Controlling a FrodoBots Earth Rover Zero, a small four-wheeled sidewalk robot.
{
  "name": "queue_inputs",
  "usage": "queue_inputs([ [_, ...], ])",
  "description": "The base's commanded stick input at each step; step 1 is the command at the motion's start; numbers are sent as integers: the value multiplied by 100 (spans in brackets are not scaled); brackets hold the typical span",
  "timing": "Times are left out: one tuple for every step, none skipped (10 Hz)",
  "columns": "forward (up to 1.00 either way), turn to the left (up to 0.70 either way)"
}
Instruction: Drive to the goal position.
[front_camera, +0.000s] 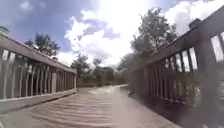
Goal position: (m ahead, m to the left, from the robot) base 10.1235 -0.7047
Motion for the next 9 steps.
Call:
queue_inputs([
  [70, 0],
  [70, 0],
  [70, 0],
  [70, 0],
  [70, 0],
  [70, 0],
  [70, 0],
  [70, 0],
  [70, 0],
])
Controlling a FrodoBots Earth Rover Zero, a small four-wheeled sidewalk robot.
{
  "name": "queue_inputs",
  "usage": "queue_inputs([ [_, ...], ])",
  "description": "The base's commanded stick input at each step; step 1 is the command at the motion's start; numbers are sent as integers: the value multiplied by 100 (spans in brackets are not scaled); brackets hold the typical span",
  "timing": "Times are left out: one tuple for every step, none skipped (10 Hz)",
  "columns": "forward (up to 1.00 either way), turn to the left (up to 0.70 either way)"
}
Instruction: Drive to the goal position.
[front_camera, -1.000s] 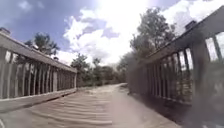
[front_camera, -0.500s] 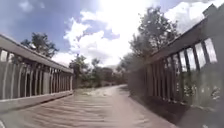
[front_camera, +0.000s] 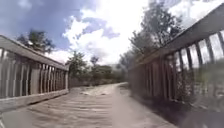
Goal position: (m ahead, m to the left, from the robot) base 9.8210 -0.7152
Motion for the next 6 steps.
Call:
queue_inputs([
  [70, 0],
  [70, 0],
  [70, 0],
  [70, 0],
  [70, 0],
  [70, 0],
])
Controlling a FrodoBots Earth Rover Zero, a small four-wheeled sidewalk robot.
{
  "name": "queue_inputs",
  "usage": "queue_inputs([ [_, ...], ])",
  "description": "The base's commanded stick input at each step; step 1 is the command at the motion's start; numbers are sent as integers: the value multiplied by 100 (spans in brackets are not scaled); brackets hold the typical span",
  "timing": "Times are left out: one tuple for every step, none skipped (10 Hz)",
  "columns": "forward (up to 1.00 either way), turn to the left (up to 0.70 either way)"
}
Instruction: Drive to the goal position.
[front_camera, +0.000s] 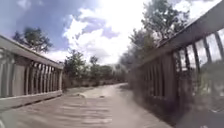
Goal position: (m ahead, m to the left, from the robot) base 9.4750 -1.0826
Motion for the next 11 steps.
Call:
queue_inputs([
  [70, 0],
  [70, 26],
  [70, 35],
  [70, 29],
  [70, 0],
  [70, 0],
  [70, 0],
  [70, 0],
  [70, 0],
  [70, 0],
  [70, 0],
])
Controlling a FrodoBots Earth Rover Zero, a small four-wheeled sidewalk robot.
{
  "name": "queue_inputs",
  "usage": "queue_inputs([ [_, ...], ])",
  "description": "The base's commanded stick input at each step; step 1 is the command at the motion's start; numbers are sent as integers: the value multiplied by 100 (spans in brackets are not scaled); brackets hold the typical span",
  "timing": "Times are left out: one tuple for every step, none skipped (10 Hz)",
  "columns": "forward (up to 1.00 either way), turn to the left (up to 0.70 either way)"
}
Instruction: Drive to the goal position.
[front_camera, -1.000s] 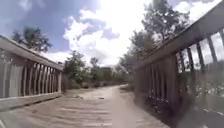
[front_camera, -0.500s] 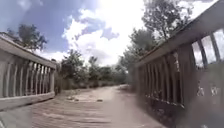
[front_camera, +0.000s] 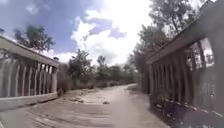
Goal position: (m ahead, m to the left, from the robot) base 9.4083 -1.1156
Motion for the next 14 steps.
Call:
queue_inputs([
  [70, 0],
  [70, 0],
  [70, 0],
  [70, 0],
  [70, 0],
  [70, 0],
  [70, 0],
  [70, 0],
  [70, 0],
  [70, 0],
  [70, 0],
  [70, 0],
  [70, 0],
  [70, 0],
])
